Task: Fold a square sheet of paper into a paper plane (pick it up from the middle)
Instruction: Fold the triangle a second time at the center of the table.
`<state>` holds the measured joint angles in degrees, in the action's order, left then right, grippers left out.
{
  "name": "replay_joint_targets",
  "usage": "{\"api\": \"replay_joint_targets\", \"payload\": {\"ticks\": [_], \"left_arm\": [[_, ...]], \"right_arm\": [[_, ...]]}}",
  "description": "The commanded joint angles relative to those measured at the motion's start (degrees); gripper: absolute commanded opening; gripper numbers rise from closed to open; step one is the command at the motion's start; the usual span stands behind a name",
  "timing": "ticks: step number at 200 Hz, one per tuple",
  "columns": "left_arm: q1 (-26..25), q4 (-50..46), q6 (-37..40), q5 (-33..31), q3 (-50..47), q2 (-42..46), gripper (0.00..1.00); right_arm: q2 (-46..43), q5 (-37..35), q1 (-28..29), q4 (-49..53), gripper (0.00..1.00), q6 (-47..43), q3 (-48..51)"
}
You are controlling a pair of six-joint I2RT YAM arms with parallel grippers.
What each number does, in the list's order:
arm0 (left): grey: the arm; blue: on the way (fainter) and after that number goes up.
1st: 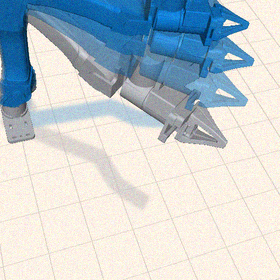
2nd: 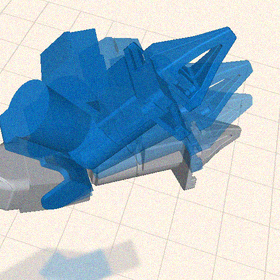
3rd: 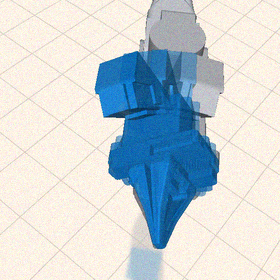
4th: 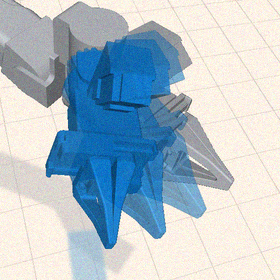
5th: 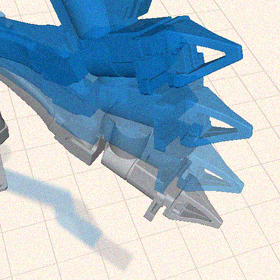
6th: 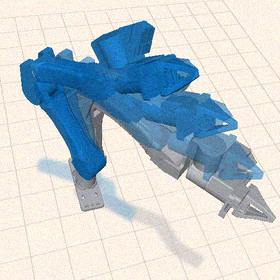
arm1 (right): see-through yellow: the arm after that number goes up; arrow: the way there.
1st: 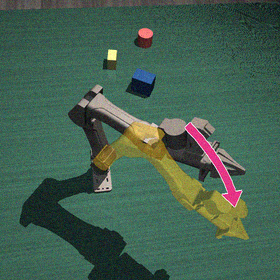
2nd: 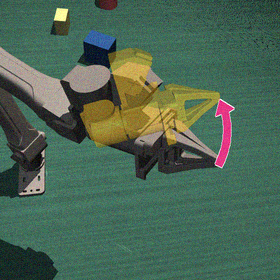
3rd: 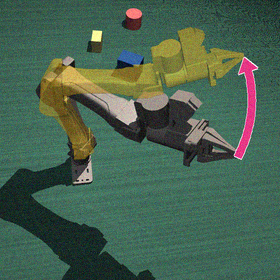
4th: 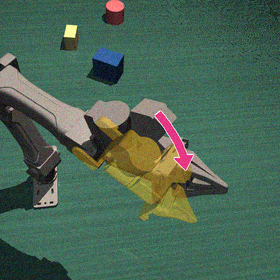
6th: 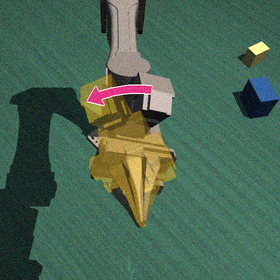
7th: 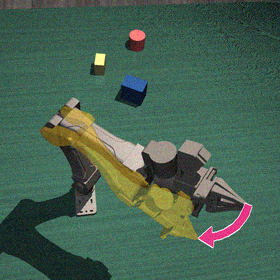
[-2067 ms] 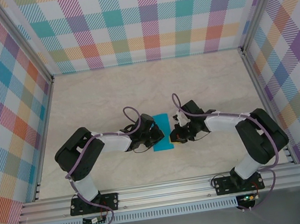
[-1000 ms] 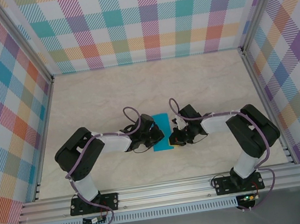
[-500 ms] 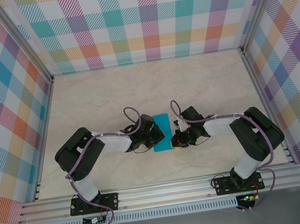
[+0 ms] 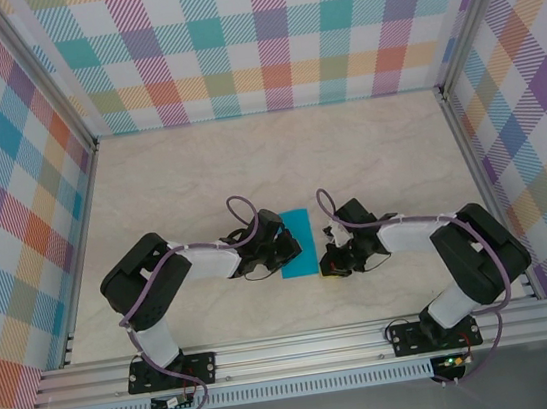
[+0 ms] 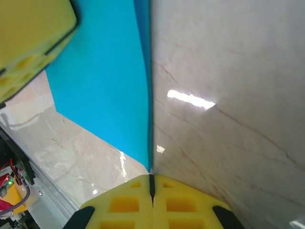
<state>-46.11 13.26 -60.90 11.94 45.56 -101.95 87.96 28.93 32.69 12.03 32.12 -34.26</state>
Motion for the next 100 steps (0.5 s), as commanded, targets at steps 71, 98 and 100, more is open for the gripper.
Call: {"api": "replay_joint_targets", "payload": {"ticks": [71, 98, 100], "left_arm": [[-0.1, -2.8, -0.3, -1.0, -0.7, -1.3, 0.0], [-0.1, -2.4, -0.3, -0.9, -0.9, -1.1, 0.0], [-0.1, -2.4, -0.2, -0.9, -0.9, -1.1, 0.0]], "right_arm": [[2.2, 3.6, 0.2, -2.0, 0.0, 4.1, -6.5], [6.2, 2.3, 0.2, -2.4, 0.0, 3.3, -7.0], [6.5, 2.2, 0.2, -2.4, 0.0, 3.2, -7.0]]}}
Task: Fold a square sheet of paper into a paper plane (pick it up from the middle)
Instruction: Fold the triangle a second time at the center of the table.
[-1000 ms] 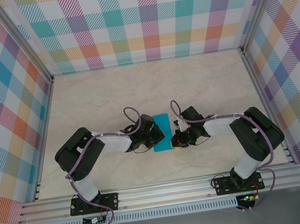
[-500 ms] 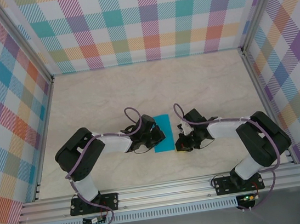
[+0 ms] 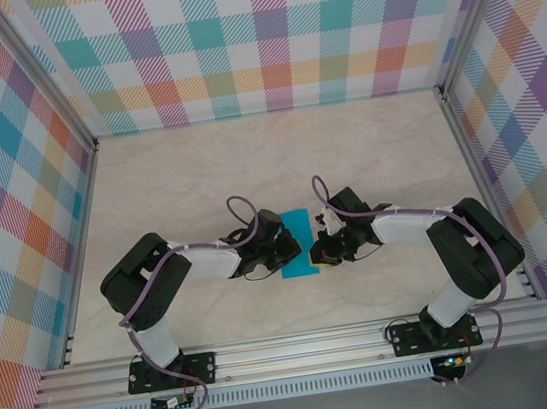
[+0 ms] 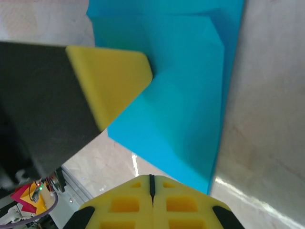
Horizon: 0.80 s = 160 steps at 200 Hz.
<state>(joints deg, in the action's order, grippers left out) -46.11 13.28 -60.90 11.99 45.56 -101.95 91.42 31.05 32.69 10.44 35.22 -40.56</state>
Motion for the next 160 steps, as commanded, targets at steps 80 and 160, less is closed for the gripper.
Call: {"api": "replay_joint_targets", "payload": {"ticks": [80, 160], "left_arm": [[-0.1, -1.5, 2.2, 1.1, 0.3, 3.5, 0.0], [-1.9, -2.4, 1.5, -0.4, 0.2, 1.9, 0.0]], "right_arm": [[6.4, -3.4, 0.2, -0.8, 0.0, 0.1, 3.0], [6.8, -4.2, 0.2, -0.1, 0.0, -0.2, 3.1]]}}
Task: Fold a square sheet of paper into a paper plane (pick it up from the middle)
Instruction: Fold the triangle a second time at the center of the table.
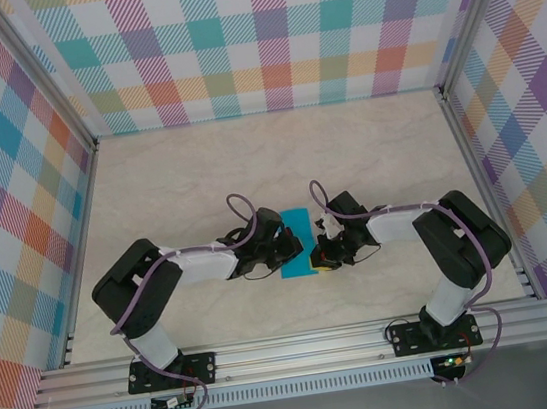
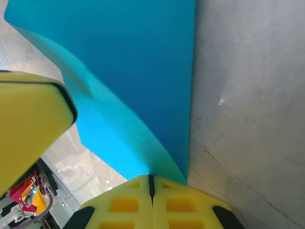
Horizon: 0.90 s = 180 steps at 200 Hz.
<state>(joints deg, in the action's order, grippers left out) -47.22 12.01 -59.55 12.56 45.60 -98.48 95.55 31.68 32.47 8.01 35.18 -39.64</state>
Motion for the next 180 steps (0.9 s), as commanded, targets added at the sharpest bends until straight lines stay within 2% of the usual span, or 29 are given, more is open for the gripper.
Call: {"api": "replay_joint_targets", "payload": {"ticks": [1, 83, 180], "left_arm": [[-0.7, -1.2, 0.1, -1.0, 0.1, -1.6, 0.0], [0.0, -2.8, 1.1, -7.9, -2.5, -3.4, 0.0], [5.3, -0.9, 4.0, -6.8, -3.1, -2.6, 0.0]], "right_arm": [[2.7, -4.8, 0.4, 2.4, 0.0, -0.2, 2.2], [2.8, -5.9, -0.1, 3.8, 0.0, -1.2, 2.3], [3.5, -5.1, -0.7, 3.9, 0.0, -2.4, 2.5]]}}
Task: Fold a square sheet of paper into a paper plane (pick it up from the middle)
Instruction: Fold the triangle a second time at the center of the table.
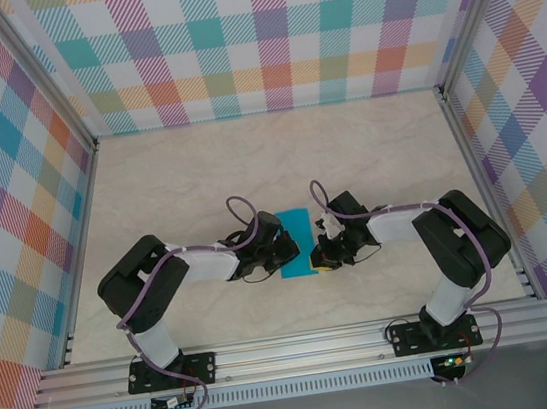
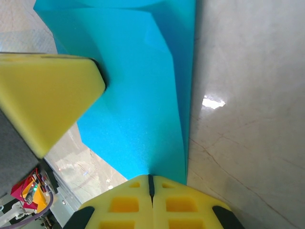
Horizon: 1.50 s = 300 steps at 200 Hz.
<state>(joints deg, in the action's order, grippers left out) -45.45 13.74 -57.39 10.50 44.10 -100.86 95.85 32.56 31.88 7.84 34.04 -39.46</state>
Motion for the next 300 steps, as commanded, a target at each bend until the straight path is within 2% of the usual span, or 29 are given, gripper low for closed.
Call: {"api": "replay_joint_targets", "payload": {"ticks": [1, 215, 300], "left_arm": [[3.7, -2.7, 1.8, -4.8, -1.6, -0.2, 0.0], [11.6, -2.1, 7.7, -1.9, -2.4, 0.6, 0.0], [11.0, -3.8, 8.3, 1.7, -1.1, 9.8, 0.0]], "right_arm": [[3.1, -6.0, -0.1, 4.1, 0.0, -1.3, 2.4], [3.6, -5.0, -0.3, 3.7, 0.0, -1.4, 2.5], [3.4, -4.3, -0.3, 3.6, 0.0, -1.1, 1.4]]}}
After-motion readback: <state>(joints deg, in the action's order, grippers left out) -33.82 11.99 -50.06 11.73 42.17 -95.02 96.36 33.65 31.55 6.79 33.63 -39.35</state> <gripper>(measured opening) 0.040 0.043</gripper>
